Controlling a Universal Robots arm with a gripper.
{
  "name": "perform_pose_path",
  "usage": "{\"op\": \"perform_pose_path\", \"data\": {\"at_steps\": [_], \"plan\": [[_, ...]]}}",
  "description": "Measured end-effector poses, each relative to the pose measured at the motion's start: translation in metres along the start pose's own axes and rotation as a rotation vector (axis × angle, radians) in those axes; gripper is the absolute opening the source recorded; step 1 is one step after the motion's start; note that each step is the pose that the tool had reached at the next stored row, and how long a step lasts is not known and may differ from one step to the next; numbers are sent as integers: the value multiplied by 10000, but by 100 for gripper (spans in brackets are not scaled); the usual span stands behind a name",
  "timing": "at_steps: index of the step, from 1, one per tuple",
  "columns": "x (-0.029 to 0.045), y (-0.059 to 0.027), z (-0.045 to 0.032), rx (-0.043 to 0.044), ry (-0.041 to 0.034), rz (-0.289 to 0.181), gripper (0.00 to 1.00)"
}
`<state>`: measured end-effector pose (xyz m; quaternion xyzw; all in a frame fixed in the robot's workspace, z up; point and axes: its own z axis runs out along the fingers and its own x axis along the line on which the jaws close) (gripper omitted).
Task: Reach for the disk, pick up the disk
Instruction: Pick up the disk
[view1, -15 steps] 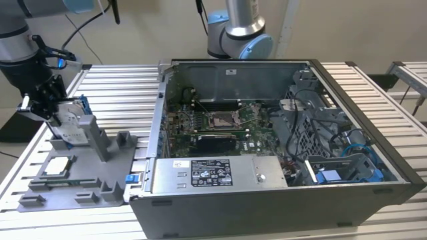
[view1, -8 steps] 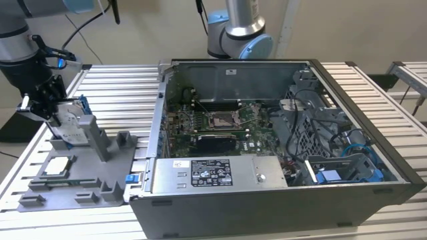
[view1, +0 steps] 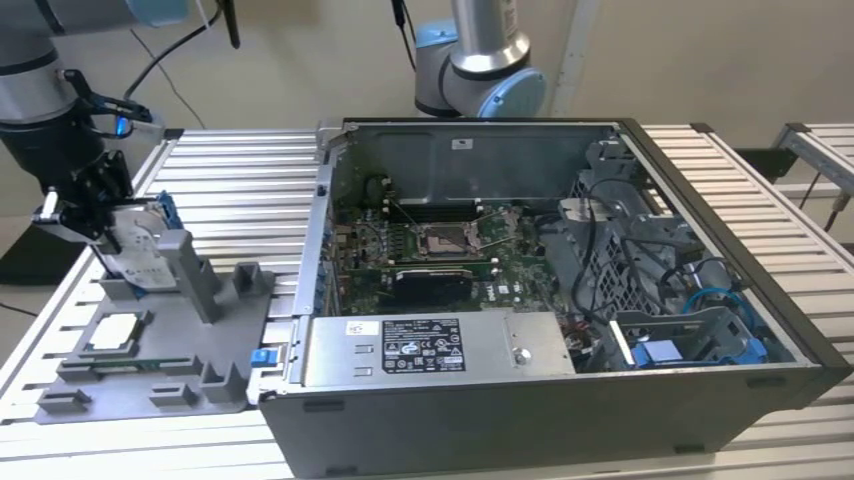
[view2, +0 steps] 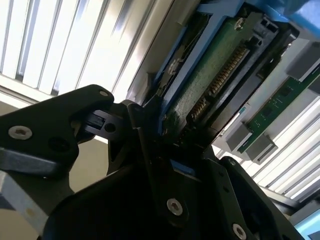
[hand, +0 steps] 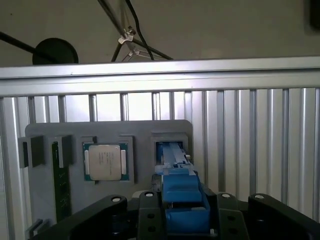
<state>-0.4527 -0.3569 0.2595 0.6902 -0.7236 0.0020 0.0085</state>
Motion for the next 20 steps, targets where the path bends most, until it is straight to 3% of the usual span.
{"op": "perform_pose_path", "data": {"at_steps": [1, 2, 3, 20], "plan": [[1, 0, -1, 4, -66, -2, 0], [0, 0, -3, 9, -198, -2, 0], [-1, 1, -4, 13, -272, -1, 0], [1, 2, -124, 8, -266, -2, 0]]}}
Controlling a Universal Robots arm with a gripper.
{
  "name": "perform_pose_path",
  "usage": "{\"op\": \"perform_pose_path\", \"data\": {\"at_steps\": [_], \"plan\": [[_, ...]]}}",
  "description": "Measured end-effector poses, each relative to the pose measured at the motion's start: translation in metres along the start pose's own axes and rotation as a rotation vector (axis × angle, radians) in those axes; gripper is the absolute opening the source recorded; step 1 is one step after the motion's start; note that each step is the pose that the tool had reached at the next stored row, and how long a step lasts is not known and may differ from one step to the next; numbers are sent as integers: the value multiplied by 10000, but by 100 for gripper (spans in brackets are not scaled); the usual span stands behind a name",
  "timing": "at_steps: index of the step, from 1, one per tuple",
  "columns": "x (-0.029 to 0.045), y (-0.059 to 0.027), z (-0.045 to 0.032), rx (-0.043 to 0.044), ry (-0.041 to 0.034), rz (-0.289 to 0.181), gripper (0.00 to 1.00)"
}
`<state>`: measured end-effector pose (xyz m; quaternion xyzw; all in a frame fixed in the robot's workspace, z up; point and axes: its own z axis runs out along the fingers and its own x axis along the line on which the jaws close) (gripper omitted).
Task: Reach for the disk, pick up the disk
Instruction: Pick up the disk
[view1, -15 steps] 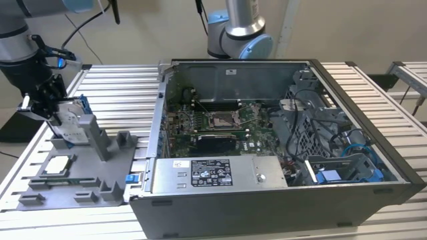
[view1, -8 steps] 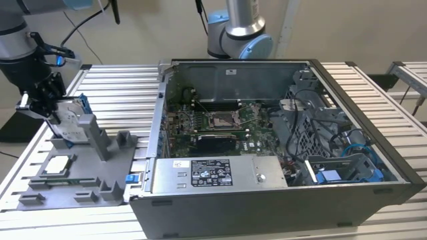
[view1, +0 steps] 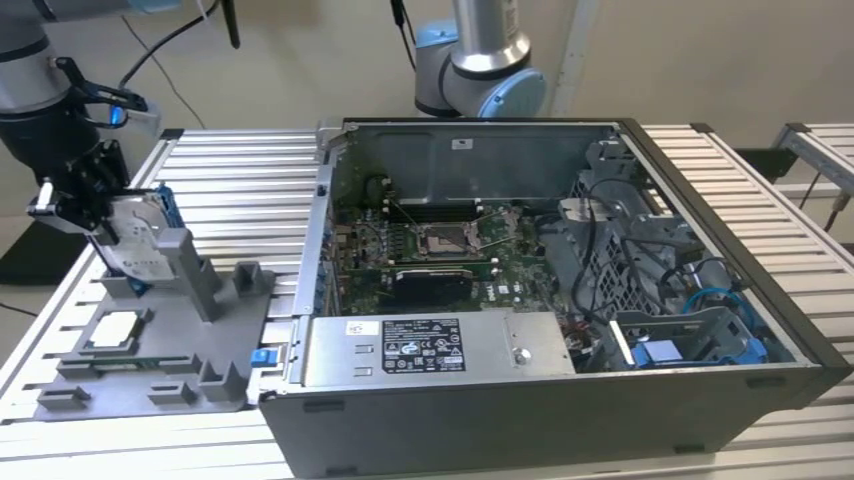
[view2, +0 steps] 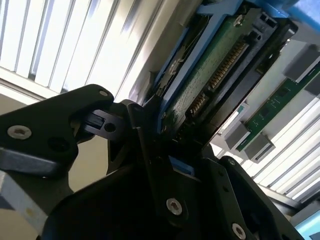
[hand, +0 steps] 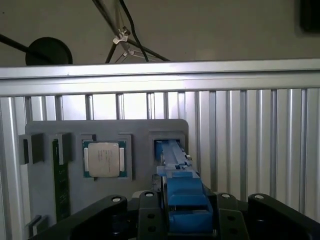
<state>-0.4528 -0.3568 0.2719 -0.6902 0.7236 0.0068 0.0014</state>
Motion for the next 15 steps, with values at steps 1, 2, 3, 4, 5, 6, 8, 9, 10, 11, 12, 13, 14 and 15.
{"op": "perform_pose_path", "data": {"at_steps": [1, 2, 3, 4, 5, 6, 8, 9, 10, 11, 12, 13, 14, 15], "plan": [[0, 0, -13, 0, 1, -1, 0], [0, 1, -24, -1, 0, -2, 0], [0, 1, -34, 0, 0, -5, 0], [-1, 1, -45, -1, 1, -6, 0], [-1, 1, -55, -1, 1, -7, 0], [-1, 1, -65, -1, 1, -8, 0], [-1, 1, -84, 0, 0, -10, 0], [-1, 1, -94, 0, 0, -11, 0], [-1, 1, -104, -1, 1, -12, 0], [-1, 1, -117, -1, 1, -13, 0], [-2, 1, -130, 0, 0, -14, 0], [-2, 2, -142, 0, 1, -14, 0], [-2, 2, -154, -1, 1, -15, 0], [-2, 2, -166, -1, 1, -15, 0]]}}
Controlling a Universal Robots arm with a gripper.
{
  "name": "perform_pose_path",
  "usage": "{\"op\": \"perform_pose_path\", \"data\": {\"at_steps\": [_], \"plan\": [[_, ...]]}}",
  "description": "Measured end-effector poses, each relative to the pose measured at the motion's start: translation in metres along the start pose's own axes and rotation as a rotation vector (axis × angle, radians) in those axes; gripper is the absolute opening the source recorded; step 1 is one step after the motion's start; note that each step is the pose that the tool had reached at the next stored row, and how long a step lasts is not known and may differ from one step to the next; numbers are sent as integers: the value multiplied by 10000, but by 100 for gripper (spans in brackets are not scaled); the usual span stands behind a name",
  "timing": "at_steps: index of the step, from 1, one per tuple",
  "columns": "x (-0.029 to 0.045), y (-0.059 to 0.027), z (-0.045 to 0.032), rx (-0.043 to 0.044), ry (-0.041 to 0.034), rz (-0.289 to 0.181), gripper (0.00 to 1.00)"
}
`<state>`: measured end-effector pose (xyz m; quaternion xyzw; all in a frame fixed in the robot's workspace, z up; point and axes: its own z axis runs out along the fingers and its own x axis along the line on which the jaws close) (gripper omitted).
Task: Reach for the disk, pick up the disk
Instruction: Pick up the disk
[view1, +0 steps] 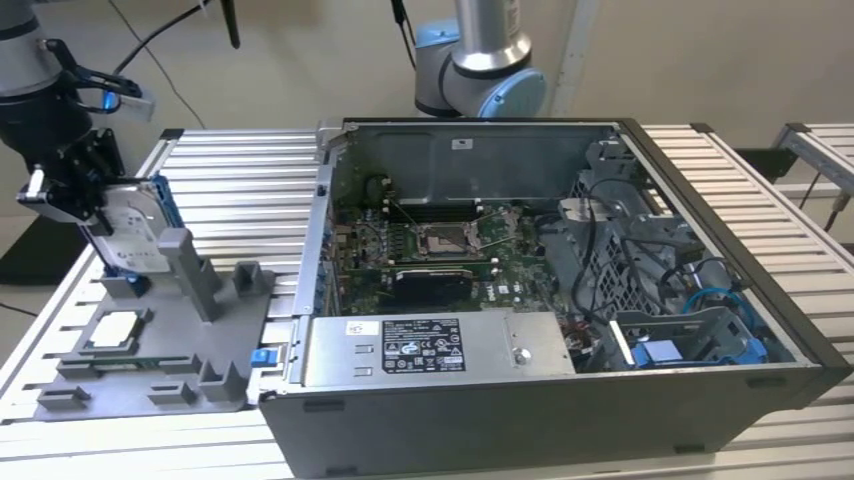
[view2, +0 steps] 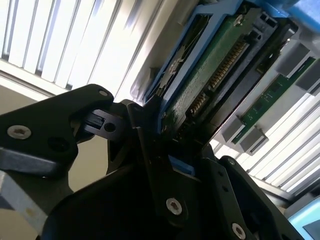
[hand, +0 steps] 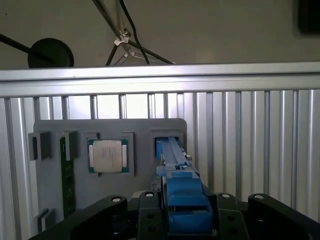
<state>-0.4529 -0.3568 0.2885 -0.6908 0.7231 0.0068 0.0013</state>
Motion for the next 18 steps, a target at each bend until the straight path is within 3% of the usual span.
{"op": "perform_pose_path", "data": {"at_steps": [18], "plan": [[-2, 2, -207, 0, 0, -2, 0]]}}
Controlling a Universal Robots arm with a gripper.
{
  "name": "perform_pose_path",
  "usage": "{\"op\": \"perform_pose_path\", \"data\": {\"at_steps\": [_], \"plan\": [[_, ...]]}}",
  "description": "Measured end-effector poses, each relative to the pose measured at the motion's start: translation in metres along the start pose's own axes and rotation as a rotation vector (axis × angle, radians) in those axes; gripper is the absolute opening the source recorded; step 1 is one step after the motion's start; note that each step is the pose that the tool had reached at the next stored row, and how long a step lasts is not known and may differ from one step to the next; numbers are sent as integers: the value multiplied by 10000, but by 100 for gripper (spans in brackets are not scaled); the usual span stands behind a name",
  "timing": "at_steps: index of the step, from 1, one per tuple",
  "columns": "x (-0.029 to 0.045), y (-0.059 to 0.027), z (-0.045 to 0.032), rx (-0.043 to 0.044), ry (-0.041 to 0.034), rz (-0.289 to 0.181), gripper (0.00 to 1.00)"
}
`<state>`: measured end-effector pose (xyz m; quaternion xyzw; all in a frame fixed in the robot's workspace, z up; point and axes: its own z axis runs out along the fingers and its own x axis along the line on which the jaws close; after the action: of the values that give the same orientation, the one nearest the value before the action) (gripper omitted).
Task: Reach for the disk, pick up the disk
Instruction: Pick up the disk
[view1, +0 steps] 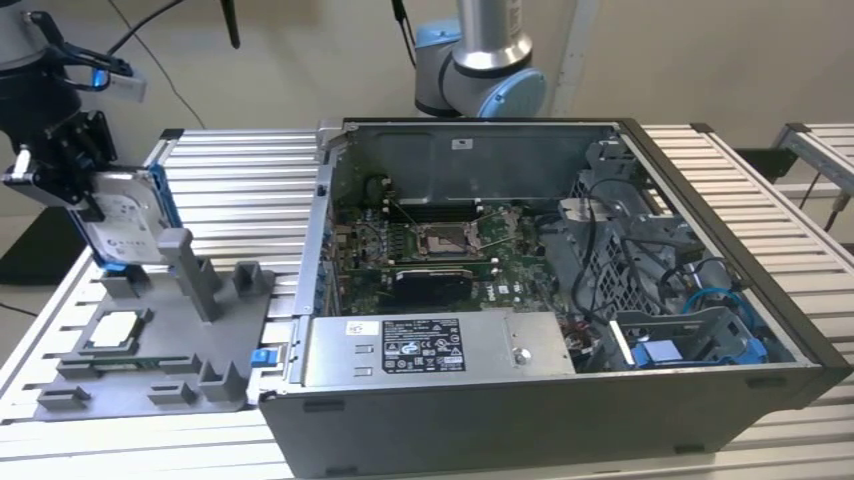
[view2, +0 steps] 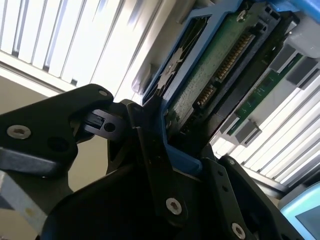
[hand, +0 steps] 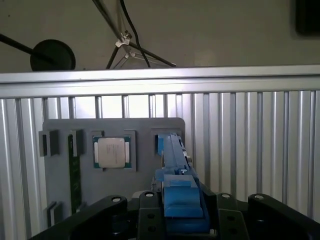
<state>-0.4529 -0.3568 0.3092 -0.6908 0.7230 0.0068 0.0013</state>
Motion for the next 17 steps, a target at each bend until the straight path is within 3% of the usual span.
{"op": "perform_pose_path", "data": {"at_steps": [17], "plan": [[-1, 0, -74, 0, 0, -3, 0]]}}
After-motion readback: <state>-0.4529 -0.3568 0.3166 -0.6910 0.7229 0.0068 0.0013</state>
